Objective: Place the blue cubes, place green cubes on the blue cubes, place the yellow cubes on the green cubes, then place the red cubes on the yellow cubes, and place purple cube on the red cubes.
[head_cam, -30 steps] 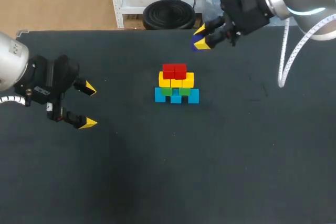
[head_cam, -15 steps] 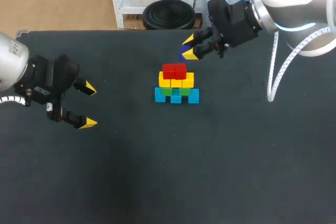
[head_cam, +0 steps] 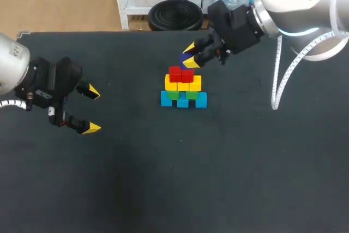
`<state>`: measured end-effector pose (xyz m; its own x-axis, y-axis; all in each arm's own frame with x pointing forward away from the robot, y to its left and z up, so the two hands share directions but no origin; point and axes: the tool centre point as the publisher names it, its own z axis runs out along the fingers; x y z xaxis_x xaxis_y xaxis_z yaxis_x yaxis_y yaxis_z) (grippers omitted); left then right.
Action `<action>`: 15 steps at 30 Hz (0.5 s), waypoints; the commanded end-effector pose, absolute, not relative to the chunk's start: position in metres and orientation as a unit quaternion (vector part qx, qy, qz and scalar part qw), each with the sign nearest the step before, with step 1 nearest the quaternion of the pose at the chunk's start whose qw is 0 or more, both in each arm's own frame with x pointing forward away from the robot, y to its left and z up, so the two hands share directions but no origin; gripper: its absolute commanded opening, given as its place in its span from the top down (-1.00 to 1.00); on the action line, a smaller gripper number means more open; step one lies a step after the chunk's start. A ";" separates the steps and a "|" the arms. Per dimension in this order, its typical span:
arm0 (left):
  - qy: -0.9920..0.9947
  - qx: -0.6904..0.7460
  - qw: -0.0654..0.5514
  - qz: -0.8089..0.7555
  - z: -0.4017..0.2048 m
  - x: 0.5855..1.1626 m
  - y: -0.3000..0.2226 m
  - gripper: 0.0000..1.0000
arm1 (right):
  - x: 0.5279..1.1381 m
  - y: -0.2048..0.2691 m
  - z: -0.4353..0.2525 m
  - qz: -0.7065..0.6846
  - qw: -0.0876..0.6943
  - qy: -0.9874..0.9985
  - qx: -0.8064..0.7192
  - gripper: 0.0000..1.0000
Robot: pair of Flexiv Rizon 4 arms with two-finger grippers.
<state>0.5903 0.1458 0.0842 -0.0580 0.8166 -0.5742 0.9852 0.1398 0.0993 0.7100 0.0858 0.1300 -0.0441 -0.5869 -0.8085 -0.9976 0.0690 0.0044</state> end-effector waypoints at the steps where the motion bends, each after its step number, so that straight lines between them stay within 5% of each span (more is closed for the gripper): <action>1: 0.707 0.636 0.261 -0.164 0.083 0.591 0.147 -1.00 | 0.713 0.091 0.127 0.312 0.328 0.652 -0.608 1.00; 15: 0.707 0.636 0.261 -0.164 0.083 0.591 0.147 -1.00 | 0.714 0.094 0.122 0.312 0.316 0.655 -0.611 1.00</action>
<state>0.5903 0.1458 0.0842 -0.0580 0.8166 -0.5742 0.9852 0.1398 0.0993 0.7118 0.0922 0.1222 -0.0512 -0.6020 -0.7969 -0.9980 0.0603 0.0185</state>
